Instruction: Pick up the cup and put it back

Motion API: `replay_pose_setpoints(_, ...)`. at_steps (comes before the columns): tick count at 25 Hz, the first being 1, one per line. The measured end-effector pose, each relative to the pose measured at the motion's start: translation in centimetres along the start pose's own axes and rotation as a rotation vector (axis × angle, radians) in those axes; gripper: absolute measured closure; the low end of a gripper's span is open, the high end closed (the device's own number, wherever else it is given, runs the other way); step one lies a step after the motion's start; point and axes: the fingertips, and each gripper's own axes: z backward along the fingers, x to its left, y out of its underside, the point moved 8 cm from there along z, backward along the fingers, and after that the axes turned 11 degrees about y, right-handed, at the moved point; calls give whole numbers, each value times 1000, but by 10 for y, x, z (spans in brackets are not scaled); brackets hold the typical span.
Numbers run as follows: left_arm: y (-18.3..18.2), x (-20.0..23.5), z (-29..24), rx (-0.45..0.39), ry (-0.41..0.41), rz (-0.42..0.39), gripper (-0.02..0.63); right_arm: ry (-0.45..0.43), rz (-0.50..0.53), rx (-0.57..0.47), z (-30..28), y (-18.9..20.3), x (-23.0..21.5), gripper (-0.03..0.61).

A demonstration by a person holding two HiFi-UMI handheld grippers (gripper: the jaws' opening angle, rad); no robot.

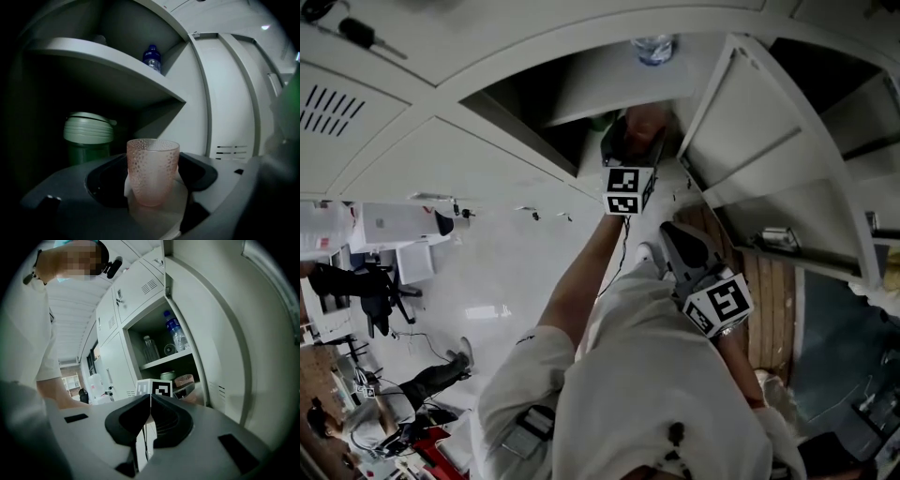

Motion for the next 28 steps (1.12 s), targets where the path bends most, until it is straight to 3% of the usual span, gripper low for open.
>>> replay_pose_setpoints(13, -25, -54, 94, -54, 16, 5, 275, -27, -10, -5, 37, 10, -7, 552)
replay_pose_setpoints(20, -56, -102, 157, -130, -40, 25, 275, -60, -18, 3, 80, 20, -13, 552)
replay_pose_setpoints(28, -55, -160, 229, -125, -106, 32, 275, -82, -22, 24, 127, 39, -21, 552)
